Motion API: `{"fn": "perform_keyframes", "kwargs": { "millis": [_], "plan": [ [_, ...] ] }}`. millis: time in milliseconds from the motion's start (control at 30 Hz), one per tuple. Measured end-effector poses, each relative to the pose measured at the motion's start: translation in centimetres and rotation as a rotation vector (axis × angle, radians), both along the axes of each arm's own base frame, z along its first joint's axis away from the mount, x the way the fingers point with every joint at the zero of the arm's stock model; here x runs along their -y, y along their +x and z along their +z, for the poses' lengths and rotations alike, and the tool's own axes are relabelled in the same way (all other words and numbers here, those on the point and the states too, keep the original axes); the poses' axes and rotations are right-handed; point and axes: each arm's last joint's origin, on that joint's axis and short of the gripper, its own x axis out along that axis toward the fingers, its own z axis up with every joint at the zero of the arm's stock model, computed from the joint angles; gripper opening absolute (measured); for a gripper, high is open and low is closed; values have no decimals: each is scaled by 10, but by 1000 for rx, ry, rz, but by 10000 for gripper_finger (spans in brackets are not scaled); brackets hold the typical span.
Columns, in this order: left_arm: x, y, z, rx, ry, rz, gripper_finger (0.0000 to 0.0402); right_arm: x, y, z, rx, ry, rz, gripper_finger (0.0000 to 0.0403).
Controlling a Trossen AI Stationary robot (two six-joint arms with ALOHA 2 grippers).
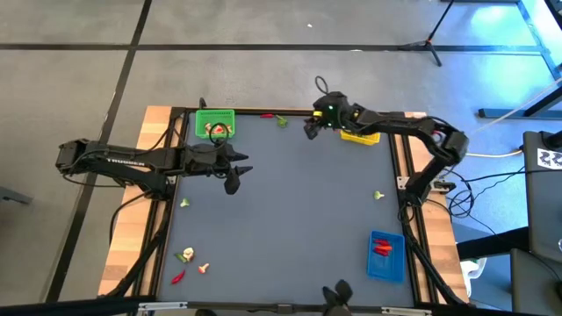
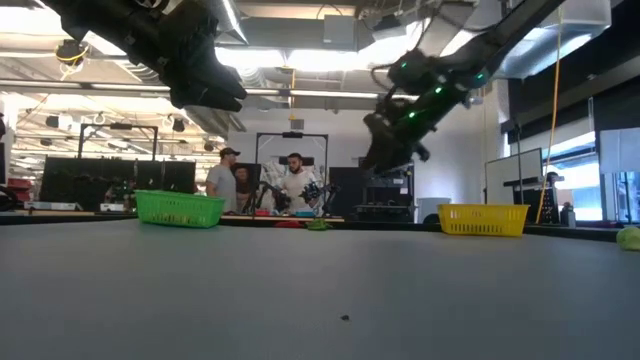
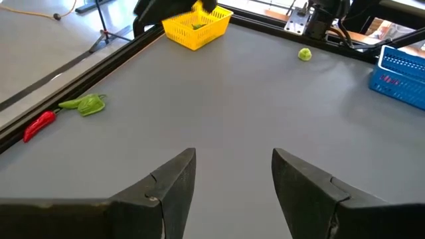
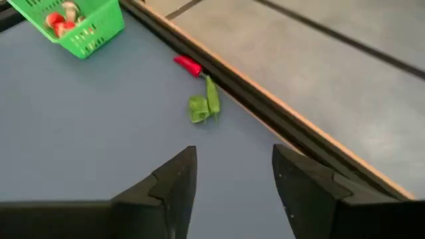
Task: Sort produce into baskets
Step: Put the green chili pepper into the yellow bin
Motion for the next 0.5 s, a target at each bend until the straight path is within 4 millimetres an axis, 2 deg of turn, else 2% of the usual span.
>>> {"fn": "perform_keyframes", "kwargs": {
  "millis": [133, 267, 500],
  "plan": [
    [0, 0, 0, 0, 0, 0, 194, 13, 21, -10, -4, 45, 44, 223],
    [0, 0, 0, -1, -1, 0, 194, 27, 44, -16, -11, 70, 108, 230],
    [0, 0, 0, 1, -1, 1, 194, 55, 85, -24, -64, 112, 136, 201]
  ]
}}
